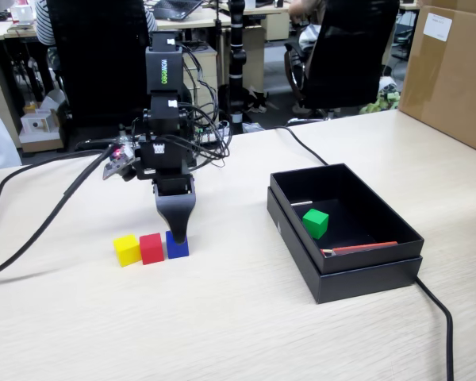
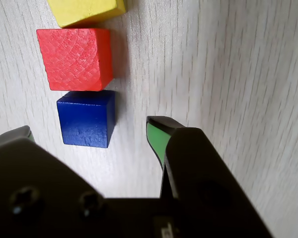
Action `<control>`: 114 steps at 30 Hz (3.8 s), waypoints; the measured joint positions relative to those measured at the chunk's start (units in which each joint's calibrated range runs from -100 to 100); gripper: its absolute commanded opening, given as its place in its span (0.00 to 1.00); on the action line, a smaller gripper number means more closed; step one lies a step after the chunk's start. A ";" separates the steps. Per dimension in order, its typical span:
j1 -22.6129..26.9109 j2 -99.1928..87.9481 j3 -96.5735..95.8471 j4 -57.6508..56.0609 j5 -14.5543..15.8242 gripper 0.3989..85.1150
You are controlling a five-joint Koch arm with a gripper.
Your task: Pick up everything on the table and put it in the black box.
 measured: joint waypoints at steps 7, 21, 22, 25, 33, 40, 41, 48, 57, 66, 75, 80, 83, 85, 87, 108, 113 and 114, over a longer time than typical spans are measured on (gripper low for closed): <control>-0.10 5.18 4.38 0.23 -0.39 0.47; -0.59 8.93 4.29 4.88 -0.34 0.04; -0.59 8.41 4.29 4.80 -0.34 0.04; -0.34 5.83 4.20 4.80 -0.29 0.04; 5.18 -9.71 4.20 4.80 0.68 0.04; 12.50 -15.92 7.49 0.54 3.81 0.04; 13.48 -16.18 8.22 0.46 4.15 0.04; 18.17 -15.92 10.86 0.39 4.69 0.04; 20.81 -6.21 17.34 0.39 4.69 0.05; 20.81 4.14 19.44 0.39 4.69 0.09; 21.15 10.87 20.36 1.16 4.69 0.20; 21.25 14.11 20.54 1.32 4.93 0.23; 21.25 15.02 20.54 1.32 4.93 0.34; 21.25 15.15 20.17 1.32 4.93 0.40; 21.25 15.02 19.72 1.32 4.93 0.46; 12.80 -18.77 9.86 0.08 3.27 0.53; 7.42 -20.45 2.46 0.08 1.47 0.57; 6.35 -20.45 0.91 0.08 0.93 0.57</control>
